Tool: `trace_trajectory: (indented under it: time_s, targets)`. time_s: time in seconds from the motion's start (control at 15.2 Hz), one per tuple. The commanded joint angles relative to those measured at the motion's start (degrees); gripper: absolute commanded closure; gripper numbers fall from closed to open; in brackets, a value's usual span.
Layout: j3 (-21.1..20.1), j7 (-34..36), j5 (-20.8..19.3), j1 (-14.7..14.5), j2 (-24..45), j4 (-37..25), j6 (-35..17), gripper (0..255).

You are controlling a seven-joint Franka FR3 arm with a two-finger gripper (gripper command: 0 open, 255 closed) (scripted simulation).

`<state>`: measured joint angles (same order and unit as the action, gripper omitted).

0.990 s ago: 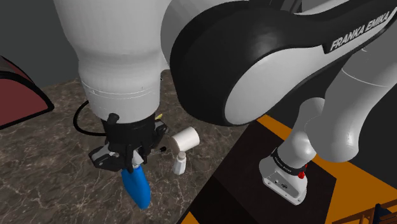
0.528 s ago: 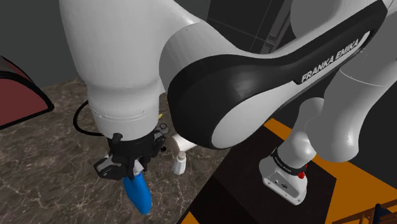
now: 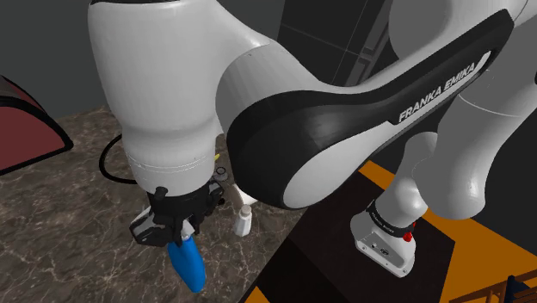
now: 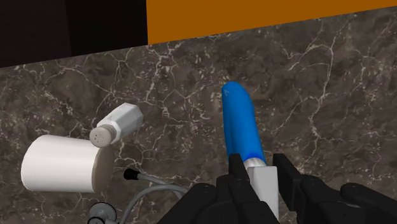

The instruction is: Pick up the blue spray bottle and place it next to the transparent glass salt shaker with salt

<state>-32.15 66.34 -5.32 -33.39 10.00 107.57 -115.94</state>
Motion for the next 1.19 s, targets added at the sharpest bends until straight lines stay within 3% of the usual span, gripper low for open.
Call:
trace_trajectory:
  time_s: [0.0,0.33,0.59,1.12]
  targets:
    - [0.00,0.00,0.00,0.00,0.00,0.00,-0.01,0]
    - [0.00,0.00,0.00,0.00,0.00,0.00,-0.01,0]
    - [-0.25,-0.88,1.29,0.25,-1.91,-5.23,6.81,0]
    - [-0.25,-0.88,1.29,0.25,-1.91,-5.24,6.81,0]
